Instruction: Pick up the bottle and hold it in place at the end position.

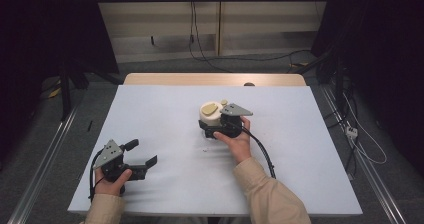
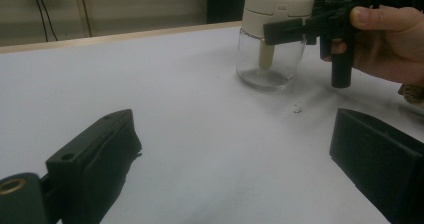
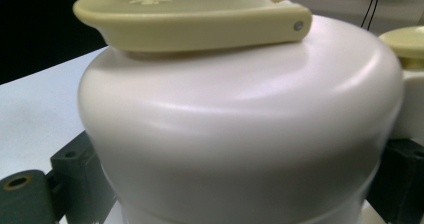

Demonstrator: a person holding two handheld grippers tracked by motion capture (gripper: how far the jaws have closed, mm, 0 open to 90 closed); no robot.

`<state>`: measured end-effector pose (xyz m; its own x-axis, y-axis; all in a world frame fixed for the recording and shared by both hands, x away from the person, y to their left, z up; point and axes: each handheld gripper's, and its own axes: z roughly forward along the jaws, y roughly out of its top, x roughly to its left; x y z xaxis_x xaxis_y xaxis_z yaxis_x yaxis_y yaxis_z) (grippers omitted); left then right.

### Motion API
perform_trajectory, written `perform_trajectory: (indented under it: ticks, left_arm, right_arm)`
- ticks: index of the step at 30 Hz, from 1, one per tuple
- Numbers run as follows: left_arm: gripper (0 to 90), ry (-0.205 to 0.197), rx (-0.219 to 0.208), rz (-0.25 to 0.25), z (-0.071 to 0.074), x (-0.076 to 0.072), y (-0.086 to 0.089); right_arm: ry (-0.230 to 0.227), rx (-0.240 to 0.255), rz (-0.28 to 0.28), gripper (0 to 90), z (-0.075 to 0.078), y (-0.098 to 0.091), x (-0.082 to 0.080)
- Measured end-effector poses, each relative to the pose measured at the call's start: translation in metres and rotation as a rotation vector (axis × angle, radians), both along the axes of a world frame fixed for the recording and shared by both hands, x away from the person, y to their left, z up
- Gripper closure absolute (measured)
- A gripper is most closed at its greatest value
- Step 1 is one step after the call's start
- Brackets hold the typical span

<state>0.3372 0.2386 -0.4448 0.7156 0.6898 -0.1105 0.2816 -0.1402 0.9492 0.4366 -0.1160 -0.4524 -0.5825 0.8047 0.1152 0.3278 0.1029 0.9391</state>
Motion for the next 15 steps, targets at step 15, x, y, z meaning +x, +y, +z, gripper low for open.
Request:
perform_trajectory:
  ticks: [15]
  left_arm:
    - [4.5, 0.005, -0.002, -0.003, -0.0017, 0.0015, -0.0017]
  right_arm:
    - [0.006, -0.006, -0.001, 6.0, -0.001, -0.0026, -0.0046]
